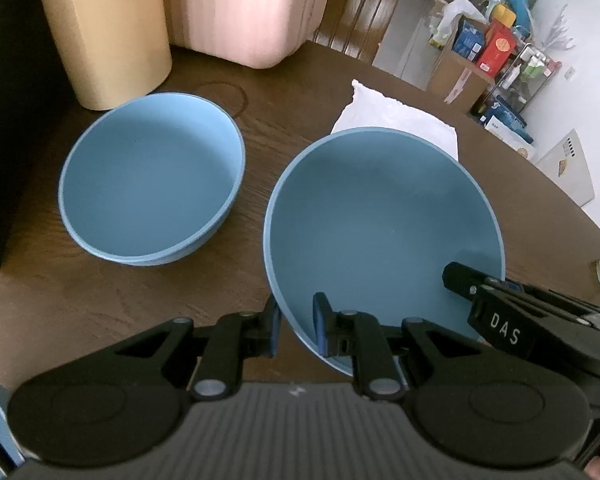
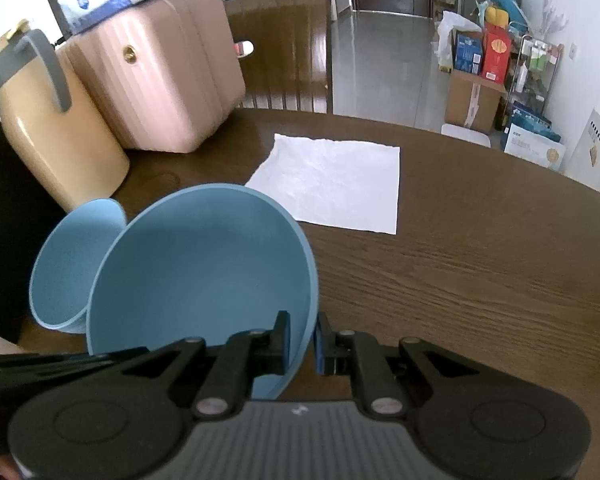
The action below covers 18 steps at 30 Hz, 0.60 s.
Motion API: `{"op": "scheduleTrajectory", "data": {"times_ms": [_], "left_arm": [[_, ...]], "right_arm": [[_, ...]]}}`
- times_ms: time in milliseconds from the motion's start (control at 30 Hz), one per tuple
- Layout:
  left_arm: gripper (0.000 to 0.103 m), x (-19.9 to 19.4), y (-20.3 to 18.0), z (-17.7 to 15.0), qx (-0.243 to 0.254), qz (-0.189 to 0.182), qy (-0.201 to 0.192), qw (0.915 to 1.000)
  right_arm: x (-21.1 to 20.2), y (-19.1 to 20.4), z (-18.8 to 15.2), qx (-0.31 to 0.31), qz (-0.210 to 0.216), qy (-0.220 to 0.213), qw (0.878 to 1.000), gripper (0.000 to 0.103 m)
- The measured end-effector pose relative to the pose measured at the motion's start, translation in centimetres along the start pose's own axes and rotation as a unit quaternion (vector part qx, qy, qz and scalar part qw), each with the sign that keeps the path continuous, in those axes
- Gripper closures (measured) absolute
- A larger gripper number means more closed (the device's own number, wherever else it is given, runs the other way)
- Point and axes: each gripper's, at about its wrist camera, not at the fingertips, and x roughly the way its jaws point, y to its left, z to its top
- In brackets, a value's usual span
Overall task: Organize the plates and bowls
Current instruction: 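Lift and carry the medium blue bowl with both tools over the large bowl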
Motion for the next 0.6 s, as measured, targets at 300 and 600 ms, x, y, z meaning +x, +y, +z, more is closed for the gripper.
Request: {"op": "scheduleTrajectory", "data": {"times_ms": [300, 600], "left_arm": [[0.086, -3.0, 0.4, -1.3, 0.003, -0.005, -0.017, 0.9998], [0.086, -5.9, 1.2, -3.1, 0.002, -0.008, -0.034, 0.9994]], "right_arm": [[-3.4, 1.2, -1.0, -0.005, -0.003, -0.018, 1.000, 0.092], [-6.2, 2.4, -2.1, -0.012, -0.003, -0.036, 0.999, 0.092]]}}
